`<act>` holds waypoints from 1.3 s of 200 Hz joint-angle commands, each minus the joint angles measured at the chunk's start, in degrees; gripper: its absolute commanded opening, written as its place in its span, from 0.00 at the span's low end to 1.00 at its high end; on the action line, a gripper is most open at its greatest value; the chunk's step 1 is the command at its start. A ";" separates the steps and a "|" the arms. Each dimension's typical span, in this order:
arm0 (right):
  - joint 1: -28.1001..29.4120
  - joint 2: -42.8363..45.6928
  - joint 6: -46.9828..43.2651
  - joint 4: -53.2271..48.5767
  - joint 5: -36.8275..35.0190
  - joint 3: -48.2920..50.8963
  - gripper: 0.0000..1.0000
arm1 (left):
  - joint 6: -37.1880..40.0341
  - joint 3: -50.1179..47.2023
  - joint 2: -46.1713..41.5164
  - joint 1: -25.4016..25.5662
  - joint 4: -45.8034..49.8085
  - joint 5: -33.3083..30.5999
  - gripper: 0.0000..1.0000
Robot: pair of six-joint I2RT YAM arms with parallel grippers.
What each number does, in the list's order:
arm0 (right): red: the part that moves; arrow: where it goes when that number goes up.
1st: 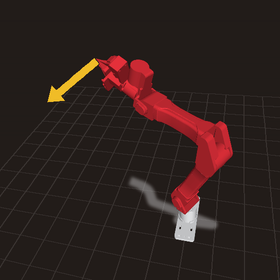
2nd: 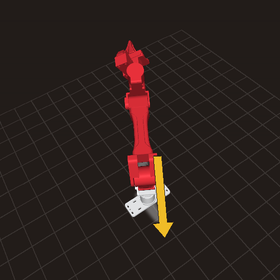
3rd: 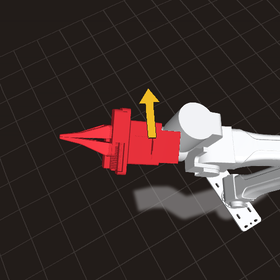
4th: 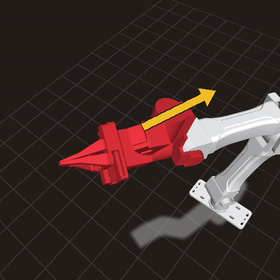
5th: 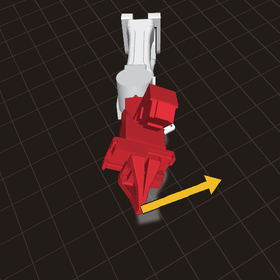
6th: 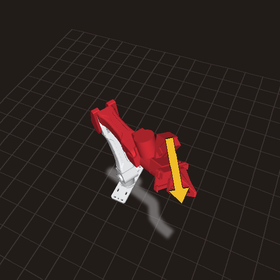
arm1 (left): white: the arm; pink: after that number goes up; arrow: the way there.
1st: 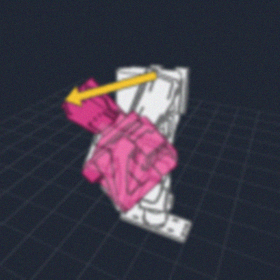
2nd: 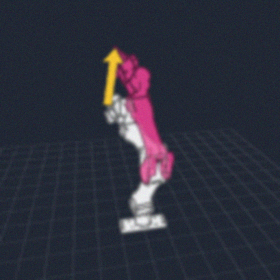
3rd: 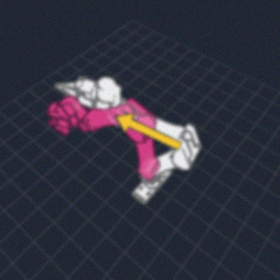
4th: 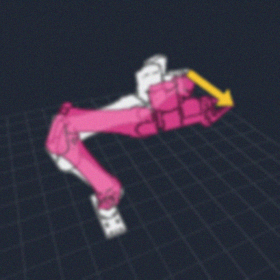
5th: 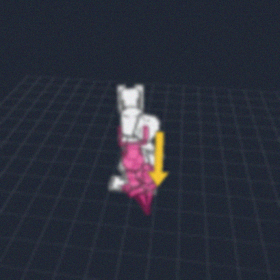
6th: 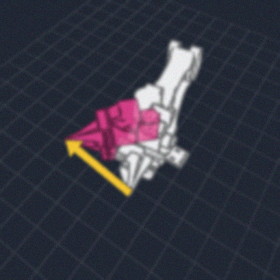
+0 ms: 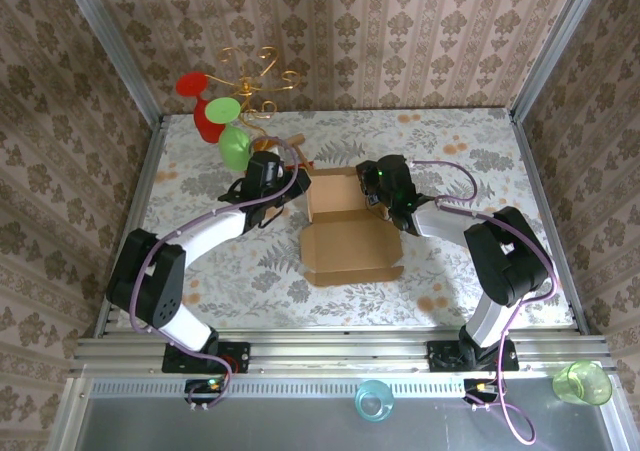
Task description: Fold the paper box
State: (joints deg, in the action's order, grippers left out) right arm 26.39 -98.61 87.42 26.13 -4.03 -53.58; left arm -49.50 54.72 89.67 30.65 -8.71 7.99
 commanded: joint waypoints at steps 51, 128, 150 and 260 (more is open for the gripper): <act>-0.03 1.84 -0.01 -1.87 -1.03 2.87 0.13 | 0.80 -1.33 -4.07 0.22 -0.15 -2.45 0.22; 0.20 2.23 -0.18 -0.81 -1.32 3.40 0.12 | -1.23 2.44 -2.61 0.89 4.48 0.03 0.48; 0.15 2.54 -0.37 -0.56 -1.19 3.70 0.12 | -1.94 2.66 -0.95 0.90 5.97 -0.18 0.48; 0.23 3.00 -0.67 1.56 -1.11 5.15 0.07 | -4.56 -0.02 1.89 1.69 -1.51 1.70 0.19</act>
State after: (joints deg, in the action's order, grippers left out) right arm 26.41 -96.47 87.46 28.75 -4.03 -50.02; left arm -53.17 55.99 91.13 32.18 -7.88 9.06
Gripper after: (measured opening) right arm 0.079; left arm 0.261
